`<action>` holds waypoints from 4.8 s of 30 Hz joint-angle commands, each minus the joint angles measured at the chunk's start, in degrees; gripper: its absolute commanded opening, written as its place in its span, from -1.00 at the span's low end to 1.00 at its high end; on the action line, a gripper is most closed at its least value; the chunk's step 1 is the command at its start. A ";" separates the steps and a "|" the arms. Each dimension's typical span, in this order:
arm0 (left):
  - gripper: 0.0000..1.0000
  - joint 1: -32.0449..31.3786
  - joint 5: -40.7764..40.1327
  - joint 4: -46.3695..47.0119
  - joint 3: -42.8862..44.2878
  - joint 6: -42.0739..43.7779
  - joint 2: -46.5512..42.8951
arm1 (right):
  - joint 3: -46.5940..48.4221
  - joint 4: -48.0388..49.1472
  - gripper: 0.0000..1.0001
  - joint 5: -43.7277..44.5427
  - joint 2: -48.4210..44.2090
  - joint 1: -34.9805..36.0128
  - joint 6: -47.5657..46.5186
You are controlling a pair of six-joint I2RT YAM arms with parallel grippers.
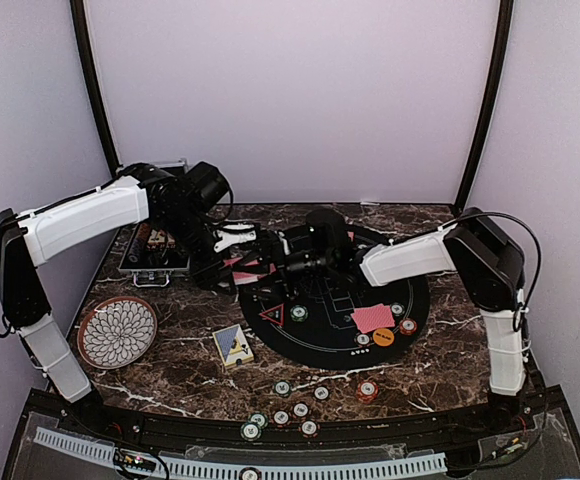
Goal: Distribute texas hold em gaming equipment
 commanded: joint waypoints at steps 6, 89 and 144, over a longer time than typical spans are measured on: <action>-1.00 0.31 0.48 0.02 1.15 0.24 -3.28 | -5.94 -1.71 0.38 -0.34 -4.73 -2.49 -2.17; -1.00 1.00 0.77 -1.65 -0.41 0.46 -4.48 | 18.33 -51.21 -0.73 78.48 5.74 4.55 -87.81; -1.00 1.04 1.10 -2.05 0.60 0.42 -3.94 | 1.44 -42.07 0.26 19.39 0.12 -18.32 -41.53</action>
